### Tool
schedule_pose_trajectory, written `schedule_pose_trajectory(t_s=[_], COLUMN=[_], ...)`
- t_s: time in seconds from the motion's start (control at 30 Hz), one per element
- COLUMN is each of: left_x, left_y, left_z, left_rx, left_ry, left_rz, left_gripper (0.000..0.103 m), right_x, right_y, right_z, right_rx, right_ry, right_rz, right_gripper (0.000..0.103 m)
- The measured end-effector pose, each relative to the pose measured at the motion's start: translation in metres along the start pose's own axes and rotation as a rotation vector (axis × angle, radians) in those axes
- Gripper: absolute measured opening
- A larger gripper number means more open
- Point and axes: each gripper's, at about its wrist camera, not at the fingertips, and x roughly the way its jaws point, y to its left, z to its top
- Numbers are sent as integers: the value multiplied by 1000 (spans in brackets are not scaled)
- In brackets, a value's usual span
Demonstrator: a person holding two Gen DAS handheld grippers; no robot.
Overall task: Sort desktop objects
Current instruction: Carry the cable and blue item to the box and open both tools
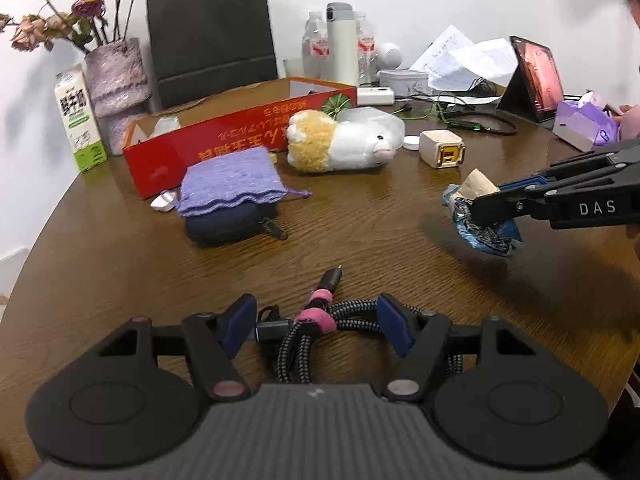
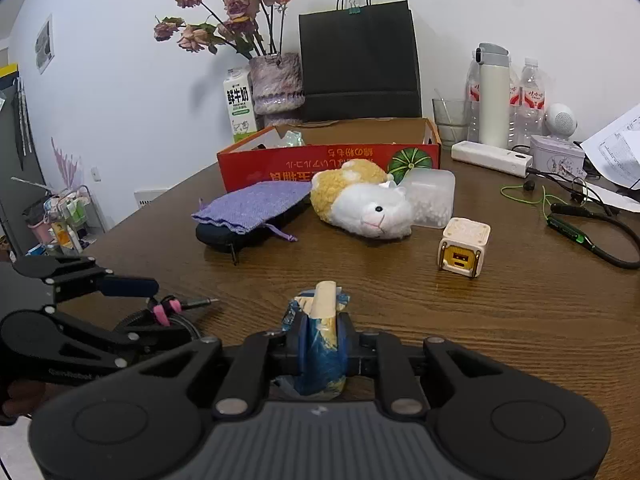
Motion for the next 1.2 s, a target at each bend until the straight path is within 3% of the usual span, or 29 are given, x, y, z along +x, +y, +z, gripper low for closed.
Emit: schedule_pose_trajectory(t_s=[0.07,0.17,0.3,0.4,0.5,0.53,0.6,0.63,0.7,0.87,1.2], left_x=[-7,-22,-17,-9,-12,-13,-16,-17,-19,-38,-32], left_y=[6,18,14,4,2,3,7,9,4,-4,30], left_z=[1,2,-1,-7,-7,-8,-12,-12,-13,-6,63], left_rx=[-34,-95,6,75,79,57,-2,-43,-67,-125,-297], left_ry=[19,-4,14,40,65,71,76,82,76,-31,-205], left_rz=[18,3,31,73,133,156,155,139,175,167,135], left_gripper=[53,56,57,64,69,67,43,16,15,14,14], right_x=[-1,-2,0,-1,-6,-6,-7,-6,-4,-6,-9], right_y=[-1,-2,0,4,5,3,0,-1,-1,9,6], right_z=[0,0,0,-1,-1,-1,-1,-1,-2,-2,41], right_rx=[3,8,10,0,-5,2,14,20,23,-8,-1], right_ry=[-3,-9,-5,-5,-15,-17,-20,-19,-13,-27,-99], right_rz=[4,-1,4,12,7,4,-4,-8,-7,18,98], right_gripper=[15,15,15,15,15,15,15,15,15,13,12])
